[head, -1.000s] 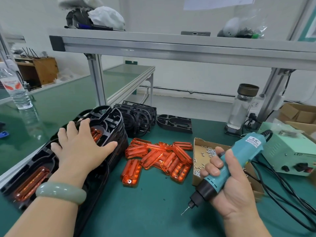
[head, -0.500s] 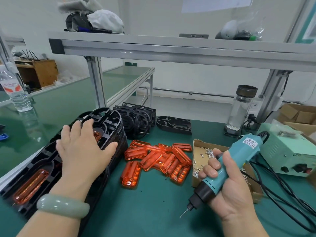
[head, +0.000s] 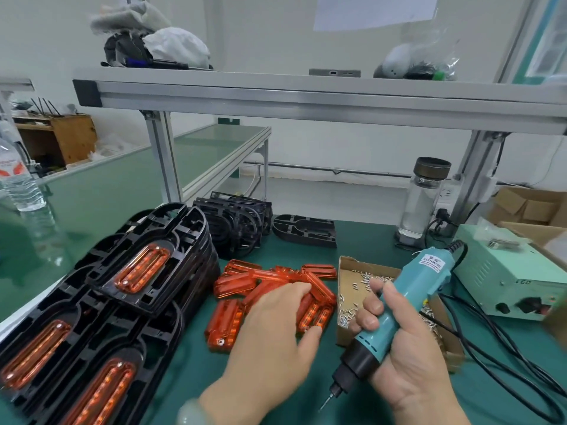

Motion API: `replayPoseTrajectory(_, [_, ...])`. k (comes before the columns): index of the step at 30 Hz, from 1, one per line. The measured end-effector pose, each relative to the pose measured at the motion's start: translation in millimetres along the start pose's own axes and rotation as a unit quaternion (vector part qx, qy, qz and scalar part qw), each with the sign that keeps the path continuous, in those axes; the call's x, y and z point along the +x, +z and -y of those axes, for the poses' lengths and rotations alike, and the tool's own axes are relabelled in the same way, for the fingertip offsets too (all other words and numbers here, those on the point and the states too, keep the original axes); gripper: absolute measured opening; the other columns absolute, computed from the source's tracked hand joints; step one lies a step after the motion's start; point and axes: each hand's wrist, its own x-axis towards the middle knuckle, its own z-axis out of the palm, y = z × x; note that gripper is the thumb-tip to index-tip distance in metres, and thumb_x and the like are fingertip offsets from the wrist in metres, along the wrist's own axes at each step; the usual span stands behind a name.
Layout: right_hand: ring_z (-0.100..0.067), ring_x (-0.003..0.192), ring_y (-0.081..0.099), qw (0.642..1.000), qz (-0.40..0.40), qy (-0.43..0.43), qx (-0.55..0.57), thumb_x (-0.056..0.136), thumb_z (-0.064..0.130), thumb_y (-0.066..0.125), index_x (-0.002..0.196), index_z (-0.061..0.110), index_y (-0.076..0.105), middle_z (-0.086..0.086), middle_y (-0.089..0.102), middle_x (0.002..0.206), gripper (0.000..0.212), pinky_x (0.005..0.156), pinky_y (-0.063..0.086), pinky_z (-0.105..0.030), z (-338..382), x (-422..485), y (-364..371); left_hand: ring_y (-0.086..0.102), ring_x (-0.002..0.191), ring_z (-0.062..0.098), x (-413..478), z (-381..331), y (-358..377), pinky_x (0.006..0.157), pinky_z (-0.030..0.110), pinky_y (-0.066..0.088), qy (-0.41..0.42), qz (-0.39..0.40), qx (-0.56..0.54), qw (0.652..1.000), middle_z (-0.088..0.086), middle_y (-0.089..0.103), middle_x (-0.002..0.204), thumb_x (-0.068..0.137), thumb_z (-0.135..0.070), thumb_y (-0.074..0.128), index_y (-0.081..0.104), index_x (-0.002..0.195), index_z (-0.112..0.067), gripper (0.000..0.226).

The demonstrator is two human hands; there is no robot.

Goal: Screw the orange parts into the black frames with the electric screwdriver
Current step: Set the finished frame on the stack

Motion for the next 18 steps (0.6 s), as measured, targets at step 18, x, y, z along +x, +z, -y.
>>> replayPoseTrajectory(18, [-0.012,0.036,0.041,0.997,-0.068,0.032,0.027,0.065,0.023,0.067,0.093,0.007,0.060,-0.002,0.045,0.053,0.033,0.037,0.041,-0.024,5.3,10.0,-4.3,0.034,0.131,0.028,172.8,42.9,66.7,0.103,0.045,0.036,-0.112,0.152,0.159,0.969,0.006,0.045,0.139,0.095,-0.035,0.044,0.034,0.140,-0.015,0.051])
